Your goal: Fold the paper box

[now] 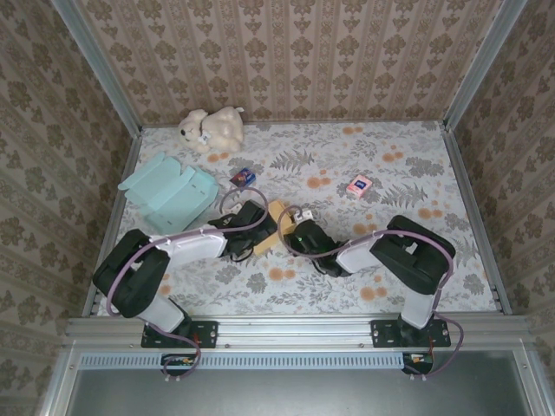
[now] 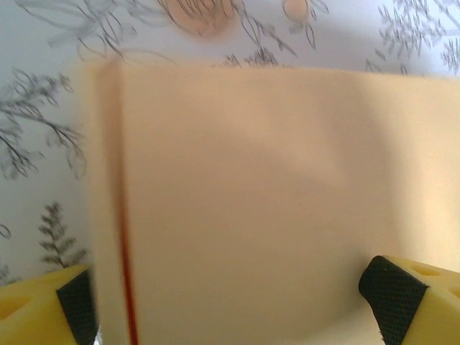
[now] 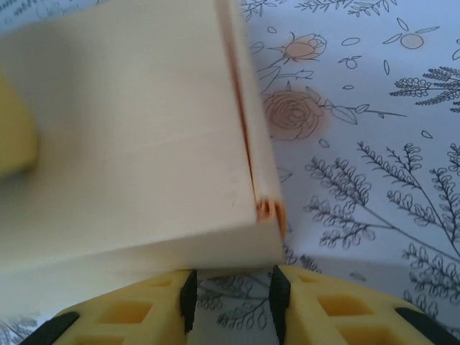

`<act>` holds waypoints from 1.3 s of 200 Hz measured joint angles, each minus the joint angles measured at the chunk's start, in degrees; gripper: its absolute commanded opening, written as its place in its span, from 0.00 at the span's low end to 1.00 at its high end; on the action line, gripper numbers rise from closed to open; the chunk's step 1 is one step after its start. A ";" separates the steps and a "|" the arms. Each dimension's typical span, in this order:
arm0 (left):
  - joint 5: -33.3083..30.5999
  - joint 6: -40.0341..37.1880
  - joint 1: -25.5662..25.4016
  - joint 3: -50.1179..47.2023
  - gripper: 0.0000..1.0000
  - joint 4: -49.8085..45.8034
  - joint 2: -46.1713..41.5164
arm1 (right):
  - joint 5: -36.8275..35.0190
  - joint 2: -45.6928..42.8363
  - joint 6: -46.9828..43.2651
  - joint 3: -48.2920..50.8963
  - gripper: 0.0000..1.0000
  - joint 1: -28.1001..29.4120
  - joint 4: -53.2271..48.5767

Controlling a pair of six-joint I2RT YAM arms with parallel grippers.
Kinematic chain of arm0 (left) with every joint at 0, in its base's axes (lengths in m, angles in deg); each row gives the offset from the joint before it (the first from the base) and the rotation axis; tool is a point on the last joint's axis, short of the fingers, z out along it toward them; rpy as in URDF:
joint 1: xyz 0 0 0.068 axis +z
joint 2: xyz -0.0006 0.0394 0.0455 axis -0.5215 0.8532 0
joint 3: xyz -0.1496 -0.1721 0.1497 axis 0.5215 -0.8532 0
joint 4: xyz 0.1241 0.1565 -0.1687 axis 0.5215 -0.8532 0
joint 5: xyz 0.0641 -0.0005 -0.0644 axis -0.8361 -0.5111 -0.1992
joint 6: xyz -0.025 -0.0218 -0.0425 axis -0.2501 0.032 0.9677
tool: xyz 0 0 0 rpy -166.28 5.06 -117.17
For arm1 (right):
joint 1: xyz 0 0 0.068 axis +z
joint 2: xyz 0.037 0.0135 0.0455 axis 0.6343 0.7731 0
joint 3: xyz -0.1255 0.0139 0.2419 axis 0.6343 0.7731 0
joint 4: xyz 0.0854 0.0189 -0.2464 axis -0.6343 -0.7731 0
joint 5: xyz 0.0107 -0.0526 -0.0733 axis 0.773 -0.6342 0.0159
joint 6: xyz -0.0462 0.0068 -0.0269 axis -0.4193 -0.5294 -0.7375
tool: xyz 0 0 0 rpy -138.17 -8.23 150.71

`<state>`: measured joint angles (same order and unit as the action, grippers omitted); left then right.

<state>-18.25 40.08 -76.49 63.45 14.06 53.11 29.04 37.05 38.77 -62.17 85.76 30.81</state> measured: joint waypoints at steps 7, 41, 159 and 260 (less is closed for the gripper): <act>0.61 -0.22 -0.55 -0.13 0.97 -0.33 -0.39 | 2.43 -0.20 1.03 -0.02 0.38 -1.42 0.15; 4.92 -1.55 -2.71 -0.66 0.99 -3.28 -2.73 | 11.02 -1.86 5.81 0.02 0.38 -6.82 -1.60; 7.32 -20.24 6.47 2.56 1.00 -6.71 -10.14 | 23.21 -11.37 19.82 -0.39 0.00 -12.28 -19.58; 17.42 -35.56 12.90 6.01 1.00 10.62 5.51 | 32.28 -0.50 24.55 -6.80 0.00 -15.50 -16.57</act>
<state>-0.83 4.52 -63.60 69.46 24.69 58.61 61.32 36.55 63.32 -68.96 70.26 14.24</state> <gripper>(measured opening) 0.994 0.051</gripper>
